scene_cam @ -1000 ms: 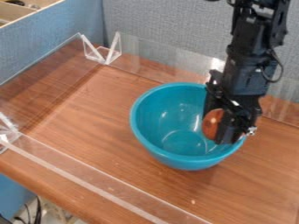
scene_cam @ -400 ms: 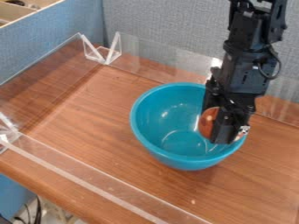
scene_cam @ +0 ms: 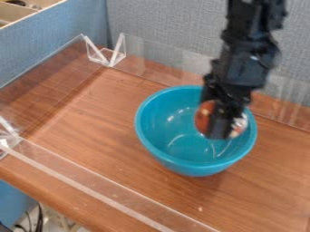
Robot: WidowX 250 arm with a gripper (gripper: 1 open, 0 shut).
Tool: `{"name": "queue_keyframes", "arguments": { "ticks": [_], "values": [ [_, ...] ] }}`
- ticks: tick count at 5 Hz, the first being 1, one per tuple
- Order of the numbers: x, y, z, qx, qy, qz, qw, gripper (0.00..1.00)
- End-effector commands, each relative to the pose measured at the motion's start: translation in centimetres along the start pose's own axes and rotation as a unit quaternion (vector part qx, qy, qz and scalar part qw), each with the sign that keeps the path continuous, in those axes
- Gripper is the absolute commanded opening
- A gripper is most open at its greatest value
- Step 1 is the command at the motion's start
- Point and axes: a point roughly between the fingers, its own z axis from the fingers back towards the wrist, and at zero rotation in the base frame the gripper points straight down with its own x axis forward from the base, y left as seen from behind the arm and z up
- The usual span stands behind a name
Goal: Remove the mushroom from inside the blue bowl and put it on the table
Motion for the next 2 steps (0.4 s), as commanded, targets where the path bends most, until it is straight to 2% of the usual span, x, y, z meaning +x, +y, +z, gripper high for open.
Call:
{"name": "queue_keyframes", "arguments": {
  "ticks": [1,2],
  "values": [
    [-4.2,2.4,3.3,0.019,-0.018,0.058,0.998,0.0],
    [-7.4,6.4,3.5,0.015,-0.011,0.106,0.9942,0.0]
  ]
}}
